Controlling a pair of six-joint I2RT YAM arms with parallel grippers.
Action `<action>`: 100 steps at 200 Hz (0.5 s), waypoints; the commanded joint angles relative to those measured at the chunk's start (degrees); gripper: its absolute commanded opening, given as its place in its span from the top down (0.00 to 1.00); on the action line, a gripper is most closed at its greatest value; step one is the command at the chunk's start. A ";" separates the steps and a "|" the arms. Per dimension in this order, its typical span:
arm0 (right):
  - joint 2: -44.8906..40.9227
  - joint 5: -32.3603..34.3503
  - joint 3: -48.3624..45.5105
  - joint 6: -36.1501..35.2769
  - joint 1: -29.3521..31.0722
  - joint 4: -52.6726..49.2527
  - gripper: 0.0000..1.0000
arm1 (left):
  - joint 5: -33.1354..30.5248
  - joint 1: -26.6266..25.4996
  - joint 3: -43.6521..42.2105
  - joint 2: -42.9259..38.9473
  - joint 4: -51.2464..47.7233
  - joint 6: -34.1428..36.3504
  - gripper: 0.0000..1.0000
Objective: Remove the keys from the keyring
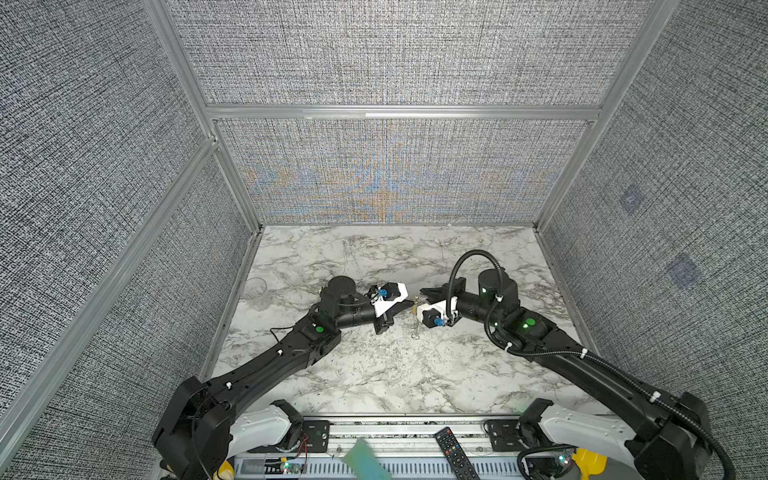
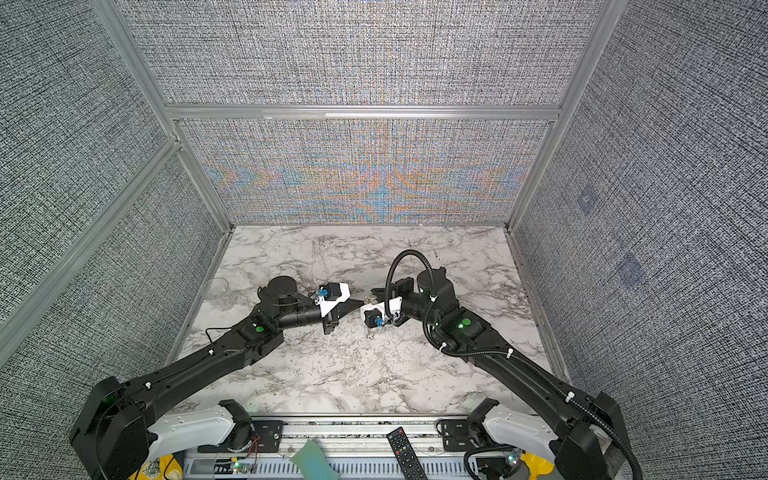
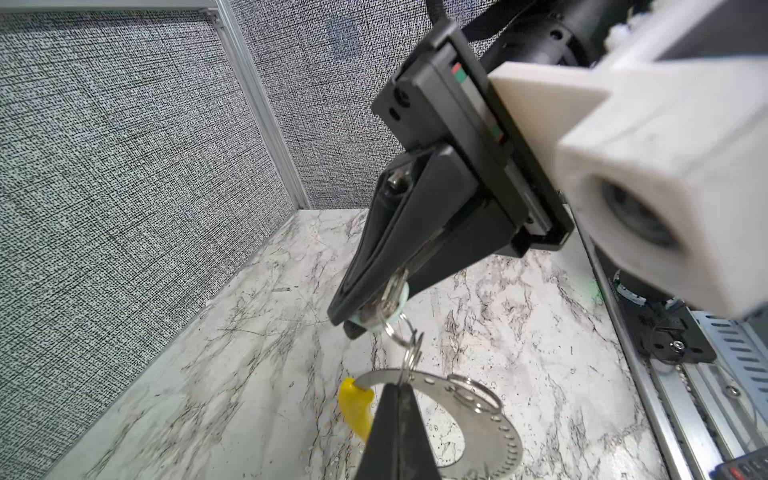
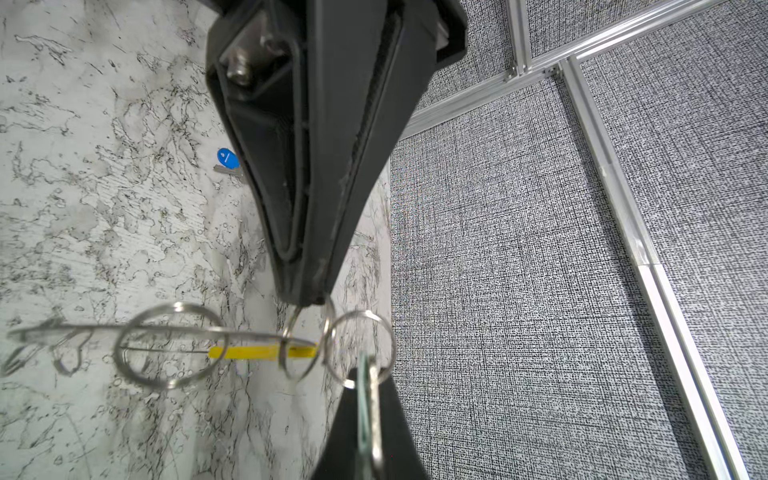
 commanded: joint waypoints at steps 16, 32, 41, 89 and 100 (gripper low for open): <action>-0.71 0.49 -0.65 0.67 -0.43 1.71 1.00 | -0.85 0.04 0.58 -0.33 0.04 -1.17 1.00; -0.94 0.33 -0.89 0.84 -0.69 1.64 1.00 | -1.05 0.00 0.45 -0.44 0.22 -1.31 1.00; -0.97 0.33 -0.93 0.83 -0.77 1.55 1.00 | -1.14 0.04 0.62 -0.41 0.00 -1.35 1.00; -1.23 0.92 -1.83 -0.93 -0.81 1.22 1.00 | -0.90 0.00 0.70 -0.19 0.09 -1.93 1.00; -1.15 1.28 -1.73 -1.07 -0.86 1.24 1.00 | -0.88 0.00 0.65 -0.22 0.04 -2.04 1.00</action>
